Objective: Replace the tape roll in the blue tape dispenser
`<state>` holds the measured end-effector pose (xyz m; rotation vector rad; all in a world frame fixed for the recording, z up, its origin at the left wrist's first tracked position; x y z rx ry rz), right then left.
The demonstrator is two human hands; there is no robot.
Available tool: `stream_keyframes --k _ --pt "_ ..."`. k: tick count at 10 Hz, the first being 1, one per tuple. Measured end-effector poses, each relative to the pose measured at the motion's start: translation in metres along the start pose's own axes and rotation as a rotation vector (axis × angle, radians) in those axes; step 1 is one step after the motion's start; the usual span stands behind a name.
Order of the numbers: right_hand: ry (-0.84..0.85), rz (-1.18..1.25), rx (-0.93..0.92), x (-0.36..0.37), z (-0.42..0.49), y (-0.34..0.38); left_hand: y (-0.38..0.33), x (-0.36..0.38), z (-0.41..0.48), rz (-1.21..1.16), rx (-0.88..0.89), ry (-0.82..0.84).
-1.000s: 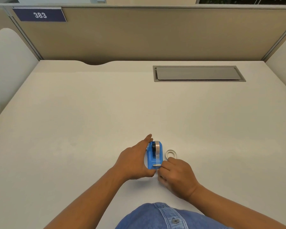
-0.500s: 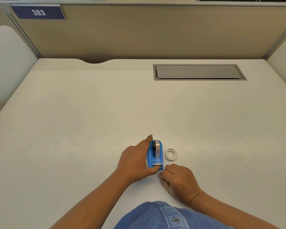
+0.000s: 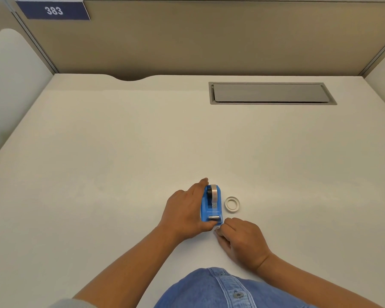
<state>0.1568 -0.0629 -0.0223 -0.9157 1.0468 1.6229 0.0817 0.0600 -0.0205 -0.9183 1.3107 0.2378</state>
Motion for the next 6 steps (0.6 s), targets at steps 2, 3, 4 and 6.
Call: stream_keyframes --k 2,3,4,6 --pt "0.015 -0.005 0.019 0.004 -0.002 -0.002 0.004 0.005 -0.002 -0.052 -0.037 0.023" --pt "0.02 0.0 0.025 0.004 -0.002 -0.003 0.003 0.005 -0.003 -0.078 -0.049 0.011" --pt "0.035 0.015 0.03 0.003 -0.001 -0.002 0.005 0.007 -0.005 -0.094 -0.07 0.011" --pt "0.071 0.11 0.082 -0.006 0.001 -0.008 0.004 0.002 -0.008 -0.095 -0.042 0.041"
Point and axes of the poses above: each hand's wrist, its own z-axis towards the middle knuckle, its own x-axis out of the palm, y = z × x, the point moved 7 cm from there along z, towards the middle knuckle, and after that the axes turned 5 degrees about -x, right-handed, at the moved point
